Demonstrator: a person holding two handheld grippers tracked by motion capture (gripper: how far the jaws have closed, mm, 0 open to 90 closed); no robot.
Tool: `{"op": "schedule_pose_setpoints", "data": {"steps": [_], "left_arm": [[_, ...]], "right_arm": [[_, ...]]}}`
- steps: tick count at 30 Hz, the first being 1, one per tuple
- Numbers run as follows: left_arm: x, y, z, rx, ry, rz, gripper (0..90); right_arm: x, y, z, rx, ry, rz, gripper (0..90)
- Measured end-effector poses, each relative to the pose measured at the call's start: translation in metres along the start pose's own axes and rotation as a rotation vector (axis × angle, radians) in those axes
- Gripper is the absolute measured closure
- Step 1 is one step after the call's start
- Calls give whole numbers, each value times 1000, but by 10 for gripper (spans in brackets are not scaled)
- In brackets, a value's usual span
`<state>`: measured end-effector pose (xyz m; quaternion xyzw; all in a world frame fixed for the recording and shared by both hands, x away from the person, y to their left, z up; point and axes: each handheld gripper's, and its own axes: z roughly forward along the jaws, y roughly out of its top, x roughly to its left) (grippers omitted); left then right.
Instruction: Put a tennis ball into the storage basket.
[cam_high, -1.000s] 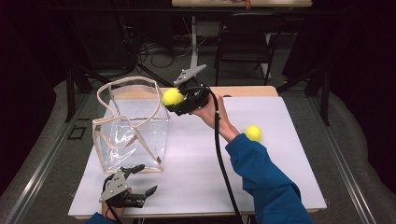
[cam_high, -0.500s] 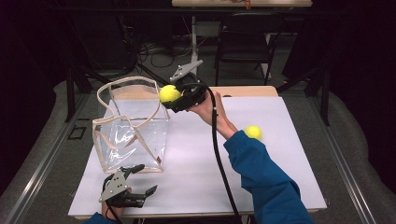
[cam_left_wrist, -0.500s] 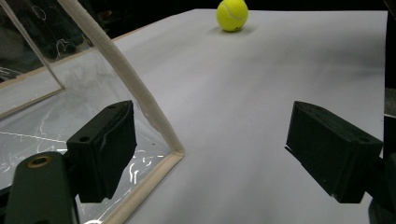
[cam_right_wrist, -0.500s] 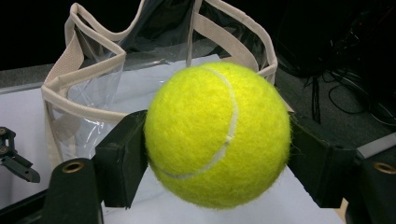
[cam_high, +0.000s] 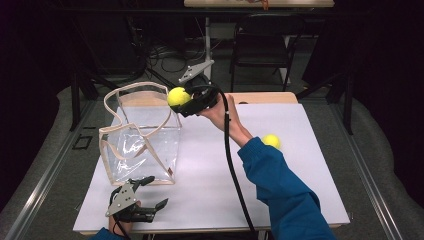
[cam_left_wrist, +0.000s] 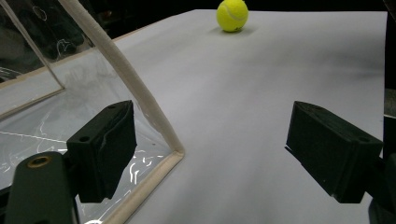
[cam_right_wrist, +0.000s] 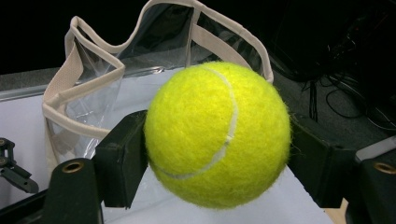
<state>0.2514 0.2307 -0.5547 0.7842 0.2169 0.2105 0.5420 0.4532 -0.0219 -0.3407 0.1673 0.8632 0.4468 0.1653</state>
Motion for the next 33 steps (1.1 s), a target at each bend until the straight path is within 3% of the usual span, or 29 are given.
{"op": "schedule_pose_setpoints", "data": {"steps": [33], "left_arm": [[0, 0, 0, -4, 1, -1, 158]], "right_arm": [[7, 16, 15, -40, 5, 1, 259]]}}
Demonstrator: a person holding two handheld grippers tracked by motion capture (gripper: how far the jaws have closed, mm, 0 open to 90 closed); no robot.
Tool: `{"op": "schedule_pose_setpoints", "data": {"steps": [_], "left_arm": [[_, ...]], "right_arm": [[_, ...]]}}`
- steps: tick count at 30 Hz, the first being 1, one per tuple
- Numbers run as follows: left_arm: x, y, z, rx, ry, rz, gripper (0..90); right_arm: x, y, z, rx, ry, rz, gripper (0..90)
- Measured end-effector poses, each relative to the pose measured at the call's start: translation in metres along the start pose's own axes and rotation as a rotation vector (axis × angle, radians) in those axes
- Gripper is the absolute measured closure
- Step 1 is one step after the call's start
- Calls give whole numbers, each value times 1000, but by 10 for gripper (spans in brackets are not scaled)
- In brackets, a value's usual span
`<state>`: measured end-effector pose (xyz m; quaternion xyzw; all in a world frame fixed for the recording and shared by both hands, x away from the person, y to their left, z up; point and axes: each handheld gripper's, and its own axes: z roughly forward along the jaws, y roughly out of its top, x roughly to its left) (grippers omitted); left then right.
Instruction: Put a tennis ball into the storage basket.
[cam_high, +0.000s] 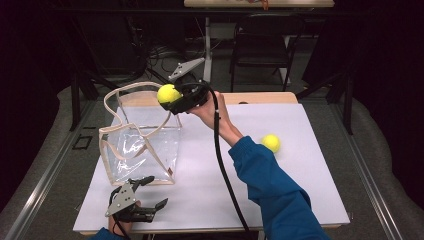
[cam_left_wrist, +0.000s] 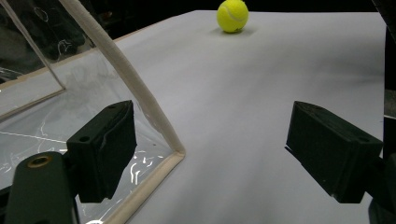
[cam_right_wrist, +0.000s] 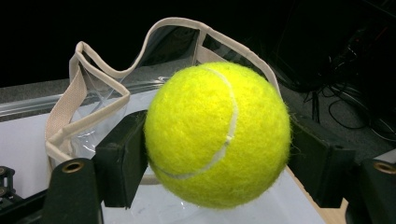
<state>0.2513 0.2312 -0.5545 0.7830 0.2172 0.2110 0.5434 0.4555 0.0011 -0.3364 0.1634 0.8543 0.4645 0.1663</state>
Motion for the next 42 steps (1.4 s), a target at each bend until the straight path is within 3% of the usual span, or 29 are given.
{"op": "schedule_pose_setpoints", "data": {"steps": [37, 42], "left_arm": [[0, 0, 0, -3, -2, -1, 158], [0, 0, 0, -4, -2, -2, 158]], "right_arm": [[7, 13, 13, 5, 6, -13, 259], [12, 15, 20, 11, 18, -20, 259]]}}
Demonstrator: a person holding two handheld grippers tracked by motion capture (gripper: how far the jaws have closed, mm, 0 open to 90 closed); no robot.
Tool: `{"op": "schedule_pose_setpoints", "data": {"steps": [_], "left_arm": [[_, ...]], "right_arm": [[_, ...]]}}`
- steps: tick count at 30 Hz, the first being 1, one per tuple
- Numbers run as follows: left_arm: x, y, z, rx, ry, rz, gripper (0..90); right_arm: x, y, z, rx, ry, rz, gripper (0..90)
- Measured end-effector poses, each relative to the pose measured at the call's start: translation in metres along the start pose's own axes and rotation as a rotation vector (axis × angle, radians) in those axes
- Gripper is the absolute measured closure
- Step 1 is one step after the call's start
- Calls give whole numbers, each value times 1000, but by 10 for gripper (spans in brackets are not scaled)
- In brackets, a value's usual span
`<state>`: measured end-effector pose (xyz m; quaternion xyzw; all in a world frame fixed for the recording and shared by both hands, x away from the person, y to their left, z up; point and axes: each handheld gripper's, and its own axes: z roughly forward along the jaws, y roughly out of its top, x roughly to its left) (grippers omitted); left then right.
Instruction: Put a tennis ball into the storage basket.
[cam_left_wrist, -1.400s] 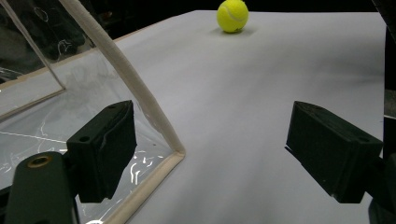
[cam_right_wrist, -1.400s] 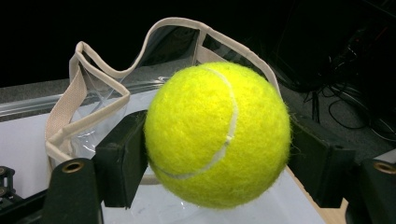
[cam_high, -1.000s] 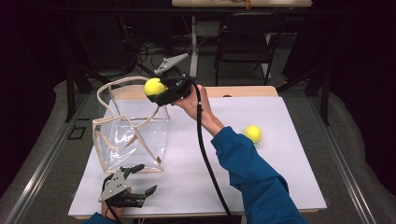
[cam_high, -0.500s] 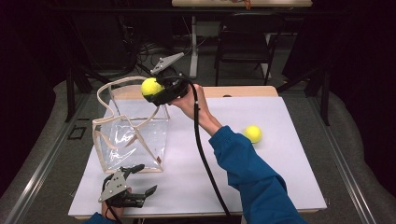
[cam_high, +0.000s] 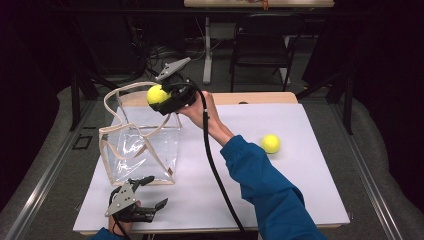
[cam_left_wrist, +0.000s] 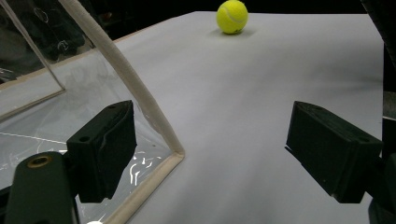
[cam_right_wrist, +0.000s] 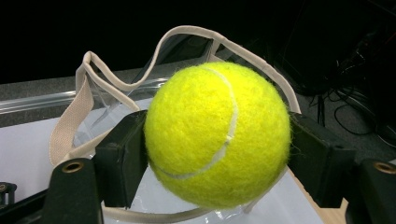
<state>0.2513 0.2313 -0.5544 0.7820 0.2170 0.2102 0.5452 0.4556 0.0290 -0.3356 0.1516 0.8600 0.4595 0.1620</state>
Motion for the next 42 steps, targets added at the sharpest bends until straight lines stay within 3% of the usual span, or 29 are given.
{"op": "schedule_pose_setpoints", "data": {"steps": [14, 24, 27, 31, 35, 38, 42], "left_arm": [[0, 2, 0, -27, -3, -5, 158], [0, 2, -4, -34, 5, -11, 158], [-1, 2, -4, -29, 4, -4, 158], [-2, 3, -5, -32, 3, 0, 158], [-3, 3, -4, -34, 1, 2, 158], [-2, 3, -4, -32, 1, 1, 158], [-1, 2, -5, -31, 0, -4, 158]], "right_arm": [[5, 12, 21, 32, 27, -10, 259], [13, 12, 29, 120, 24, -45, 259], [14, 12, 29, 114, 24, -40, 259], [17, 12, 33, 164, 12, -61, 259], [14, 12, 37, 184, 22, -35, 258], [13, 11, 44, 226, 13, -51, 258], [12, 12, 47, 222, 25, -33, 257]]}}
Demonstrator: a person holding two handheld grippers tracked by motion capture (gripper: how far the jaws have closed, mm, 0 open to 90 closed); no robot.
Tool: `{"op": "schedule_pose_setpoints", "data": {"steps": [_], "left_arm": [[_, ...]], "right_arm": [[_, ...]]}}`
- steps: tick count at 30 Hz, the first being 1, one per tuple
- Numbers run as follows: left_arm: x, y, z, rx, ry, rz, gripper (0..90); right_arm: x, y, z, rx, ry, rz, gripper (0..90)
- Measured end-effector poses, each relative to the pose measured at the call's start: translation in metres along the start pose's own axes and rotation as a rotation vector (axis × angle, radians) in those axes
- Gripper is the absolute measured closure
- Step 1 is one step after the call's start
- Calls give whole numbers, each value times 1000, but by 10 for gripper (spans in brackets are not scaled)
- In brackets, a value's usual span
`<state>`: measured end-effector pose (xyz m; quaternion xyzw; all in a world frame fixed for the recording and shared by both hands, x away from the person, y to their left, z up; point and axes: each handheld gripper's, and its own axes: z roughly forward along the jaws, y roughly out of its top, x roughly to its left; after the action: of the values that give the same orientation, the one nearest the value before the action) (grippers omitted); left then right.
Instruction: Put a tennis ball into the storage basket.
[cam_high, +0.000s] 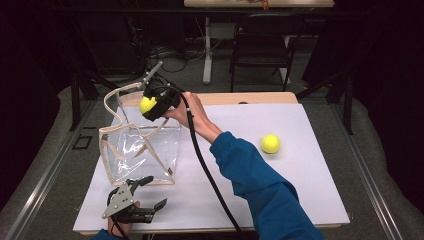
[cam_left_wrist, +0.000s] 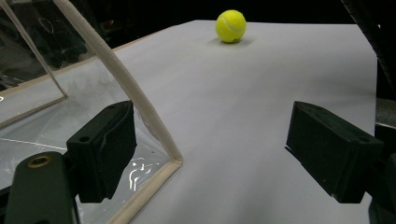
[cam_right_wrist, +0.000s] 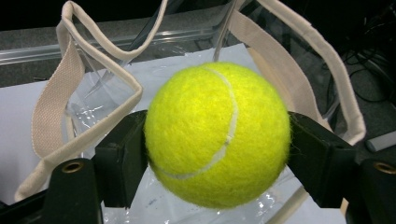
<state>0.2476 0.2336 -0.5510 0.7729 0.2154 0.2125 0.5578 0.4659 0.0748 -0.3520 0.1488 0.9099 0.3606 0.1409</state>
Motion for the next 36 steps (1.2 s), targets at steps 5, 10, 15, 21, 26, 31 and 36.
{"op": "schedule_pose_setpoints", "data": {"steps": [5, 10, 15, 21, 26, 31, 36], "left_arm": [[0, 0, 0, 3, 0, 0, 158], [0, -1, 0, 2, -2, -2, 158], [1, -1, 0, 3, -1, -3, 158], [0, -1, 0, 3, 0, -2, 158], [0, 0, 1, 10, -1, 5, 158], [3, -1, 0, -1, 3, -7, 158], [4, -1, 1, 2, 3, -7, 158]], "right_arm": [[1, 3, 4, 18, -15, -5, 256], [3, 5, 11, 49, -24, -17, 254], [4, 4, 15, 77, -29, -13, 253], [3, 2, 17, 99, -37, -2, 164], [1, 1, 3, 31, -12, 29, 99], [-1, -7, -11, -9, 19, 58, 40], [1, -18, -27, -69, 43, 69, 33]]}}
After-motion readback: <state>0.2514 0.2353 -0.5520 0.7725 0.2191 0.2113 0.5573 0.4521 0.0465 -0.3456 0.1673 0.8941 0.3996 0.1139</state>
